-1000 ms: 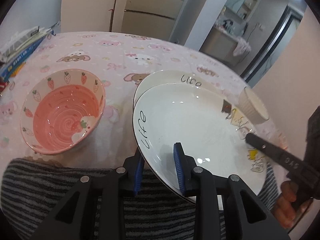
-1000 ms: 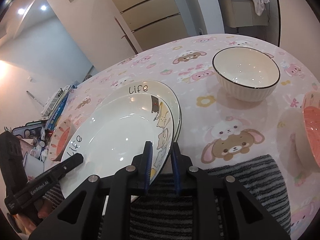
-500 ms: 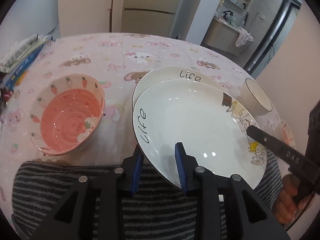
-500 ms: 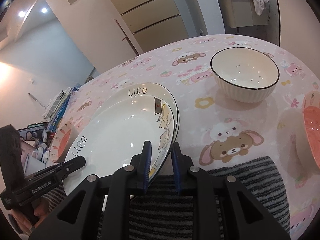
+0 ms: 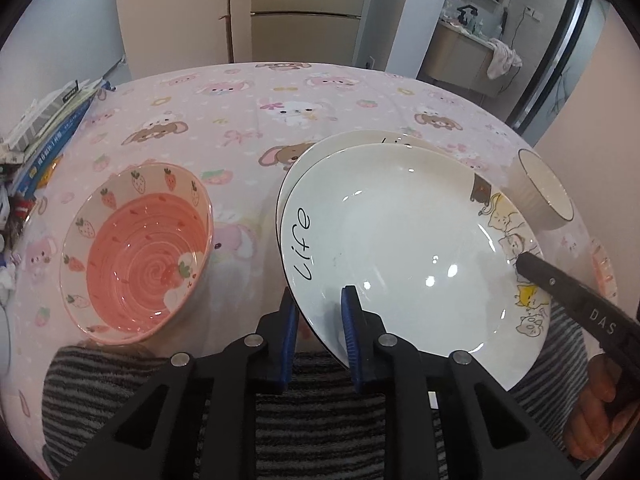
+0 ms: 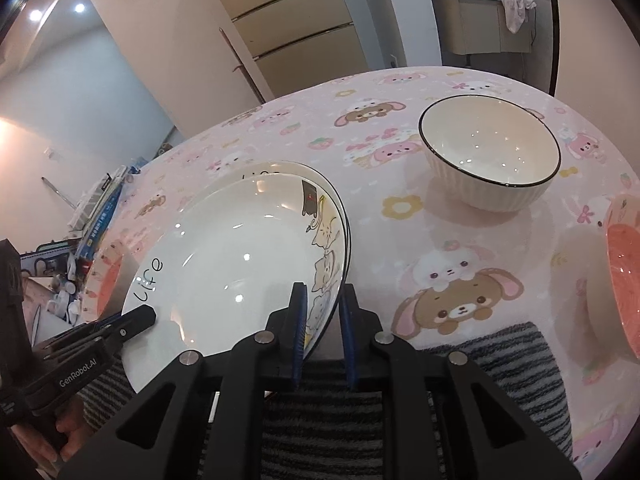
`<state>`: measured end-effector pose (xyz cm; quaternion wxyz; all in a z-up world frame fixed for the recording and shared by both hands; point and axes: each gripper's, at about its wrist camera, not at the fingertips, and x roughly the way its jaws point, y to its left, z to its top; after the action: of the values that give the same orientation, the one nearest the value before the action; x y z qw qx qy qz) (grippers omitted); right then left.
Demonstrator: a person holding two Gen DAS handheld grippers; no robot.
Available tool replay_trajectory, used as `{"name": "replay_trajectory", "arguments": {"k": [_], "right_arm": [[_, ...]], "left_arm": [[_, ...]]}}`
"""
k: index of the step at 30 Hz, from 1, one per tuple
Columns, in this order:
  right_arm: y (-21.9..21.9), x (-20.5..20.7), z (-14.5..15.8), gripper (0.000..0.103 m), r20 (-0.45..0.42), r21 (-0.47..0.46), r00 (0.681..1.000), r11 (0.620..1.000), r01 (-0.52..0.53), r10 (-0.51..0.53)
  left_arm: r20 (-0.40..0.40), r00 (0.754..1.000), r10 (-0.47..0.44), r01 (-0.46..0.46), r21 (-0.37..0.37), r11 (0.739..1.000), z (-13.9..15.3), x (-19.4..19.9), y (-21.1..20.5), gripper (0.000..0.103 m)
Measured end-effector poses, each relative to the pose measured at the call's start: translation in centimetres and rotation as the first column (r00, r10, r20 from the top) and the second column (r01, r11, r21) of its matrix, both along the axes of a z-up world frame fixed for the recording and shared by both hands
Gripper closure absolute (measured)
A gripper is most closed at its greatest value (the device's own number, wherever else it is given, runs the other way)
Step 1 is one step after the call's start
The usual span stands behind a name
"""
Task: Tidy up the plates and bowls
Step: 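Lower the held plate onto the stacked plates with both grippers, then open both grippers to release the plate on the stack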
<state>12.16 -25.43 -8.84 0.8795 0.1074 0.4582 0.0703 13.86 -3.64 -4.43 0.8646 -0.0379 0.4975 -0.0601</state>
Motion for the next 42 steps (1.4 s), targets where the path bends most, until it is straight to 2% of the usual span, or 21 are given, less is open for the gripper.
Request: {"name": "replay_trajectory", "arguments": {"k": [5, 10, 15, 18, 21, 24, 30, 36, 42], "right_arm": [[-0.1, -0.1, -0.1, 0.088, 0.014, 0.009, 1.0, 1.0, 0.001, -0.001], [-0.2, 0.3, -0.4, 0.089, 0.015, 0.028, 1.0, 1.0, 0.007, -0.007], [-0.4, 0.2, -0.5, 0.089, 0.024, 0.053, 1.0, 0.999, -0.003, 0.002], [-0.6, 0.1, -0.6, 0.089, 0.02, 0.067, 1.0, 0.998, -0.003, 0.002], [-0.6, -0.1, -0.5, 0.088, 0.015, 0.068, 1.0, 0.998, -0.009, 0.008], [-0.8, -0.4, -0.4, 0.087, 0.015, 0.084, 1.0, 0.996, -0.019, 0.018], [-0.3, -0.1, -0.4, 0.087, 0.012, 0.052, 1.0, 0.998, -0.021, 0.021], [-0.4, 0.8, -1.1, 0.087, -0.008, 0.058, 1.0, 0.998, -0.003, 0.003], [-0.8, 0.7, -1.3, 0.085, 0.004, 0.081, 1.0, 0.996, -0.022, 0.022]], "left_arm": [[0.014, 1.0, 0.017, -0.016, -0.035, 0.999, -0.3, 0.0, 0.5, 0.08], [0.045, 0.999, 0.002, -0.001, -0.018, 1.0, -0.3, 0.0, 0.6, 0.081], [0.035, 0.999, 0.023, -0.019, -0.086, 0.996, 0.0, -0.4, 1.6, 0.081], [0.041, 0.999, 0.019, -0.016, -0.072, 0.997, 0.6, -0.9, 1.4, 0.081], [0.036, 0.999, -0.013, 0.014, -0.024, 1.0, 1.1, -1.0, 0.8, 0.081], [0.023, 0.999, -0.025, 0.026, -0.044, 0.999, 1.1, -1.1, 1.1, 0.081], [0.048, 0.998, -0.029, 0.028, 0.013, 1.0, 0.8, -0.8, 0.4, 0.081], [0.038, 0.999, -0.023, 0.022, 0.001, 1.0, -0.1, 0.1, 0.4, 0.082], [0.064, 0.998, -0.018, 0.019, -0.011, 1.0, -0.1, -0.2, 0.5, 0.082]]}}
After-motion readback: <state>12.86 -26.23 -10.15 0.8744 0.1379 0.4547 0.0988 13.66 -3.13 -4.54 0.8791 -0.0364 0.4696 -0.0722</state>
